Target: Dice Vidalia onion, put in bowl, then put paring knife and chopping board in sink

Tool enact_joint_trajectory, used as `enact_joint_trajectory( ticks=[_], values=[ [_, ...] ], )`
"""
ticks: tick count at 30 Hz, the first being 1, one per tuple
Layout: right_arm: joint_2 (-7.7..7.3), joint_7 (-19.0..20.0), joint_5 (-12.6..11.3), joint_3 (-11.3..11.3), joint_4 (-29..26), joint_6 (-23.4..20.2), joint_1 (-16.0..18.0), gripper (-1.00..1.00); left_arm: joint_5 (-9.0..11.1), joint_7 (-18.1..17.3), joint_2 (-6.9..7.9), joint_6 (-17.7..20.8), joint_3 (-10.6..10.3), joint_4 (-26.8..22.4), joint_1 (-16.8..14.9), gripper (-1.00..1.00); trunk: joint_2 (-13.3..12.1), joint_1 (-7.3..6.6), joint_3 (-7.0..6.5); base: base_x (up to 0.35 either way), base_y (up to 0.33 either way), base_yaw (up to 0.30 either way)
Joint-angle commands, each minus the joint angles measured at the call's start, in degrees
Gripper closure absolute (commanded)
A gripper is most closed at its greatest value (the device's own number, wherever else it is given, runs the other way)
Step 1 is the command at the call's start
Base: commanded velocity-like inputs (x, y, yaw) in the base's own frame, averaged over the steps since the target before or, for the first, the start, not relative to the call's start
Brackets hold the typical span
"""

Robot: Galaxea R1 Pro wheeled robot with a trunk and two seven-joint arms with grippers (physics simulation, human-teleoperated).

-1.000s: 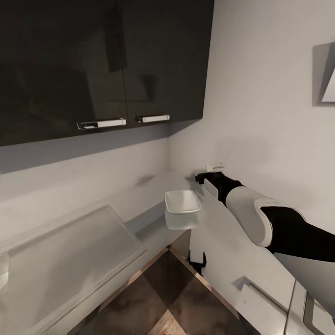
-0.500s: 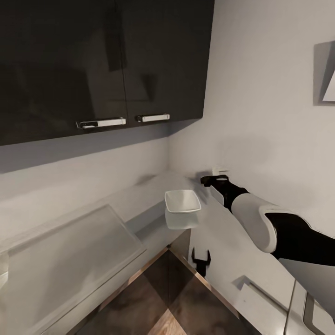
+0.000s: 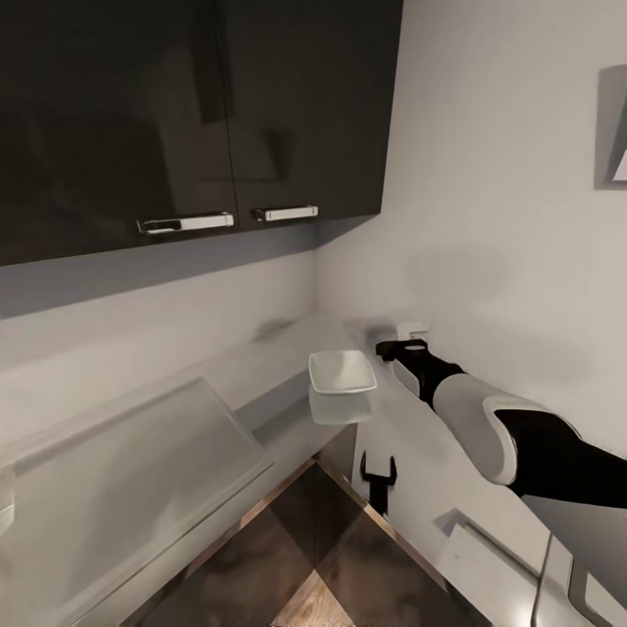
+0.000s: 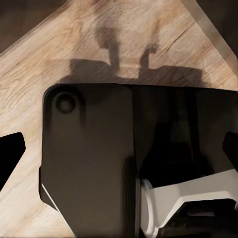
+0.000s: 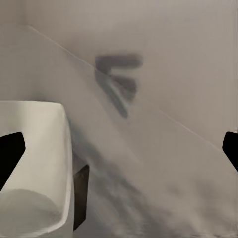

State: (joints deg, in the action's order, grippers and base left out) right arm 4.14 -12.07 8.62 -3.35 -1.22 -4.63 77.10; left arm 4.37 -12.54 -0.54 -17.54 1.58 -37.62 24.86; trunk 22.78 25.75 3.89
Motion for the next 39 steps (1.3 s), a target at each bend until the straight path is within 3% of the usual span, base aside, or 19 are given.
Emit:
enact_joint_trajectory(
  ticks=[1,7,16,39],
  values=[
    [0.01,-0.16,0.61,-0.33,-0.1,-0.4,-0.24,-1.0,0.45,-0.49,-0.08,0.09,0.17,0.03,0.01,-1.0,0.13,0.04,0.21,0.0,0.0,0.0],
    [-0.16,1.73,0.67,-0.4,-0.09,-0.38,-0.76,-1.0,0.45,-0.47,-0.22,0.2,0.14,0.24,0.01,-1.0,0.13,0.04,0.76,0.0,0.0,0.0],
    [-3.0,7.88,0.7,-0.43,-0.13,-0.38,-0.81,-1.0,0.41,-0.48,-0.33,0.23,0.1,0.89,0.01,-1.0,0.13,0.04,1.59,0.0,0.0,0.0],
    [-3.27,8.38,0.61,-0.37,-0.16,-0.38,-0.81,-1.0,0.46,-0.47,-0.37,0.27,0.09,1.37,0.01,-1.0,0.13,0.04,3.71,0.029,0.0,0.0]
  ],
)
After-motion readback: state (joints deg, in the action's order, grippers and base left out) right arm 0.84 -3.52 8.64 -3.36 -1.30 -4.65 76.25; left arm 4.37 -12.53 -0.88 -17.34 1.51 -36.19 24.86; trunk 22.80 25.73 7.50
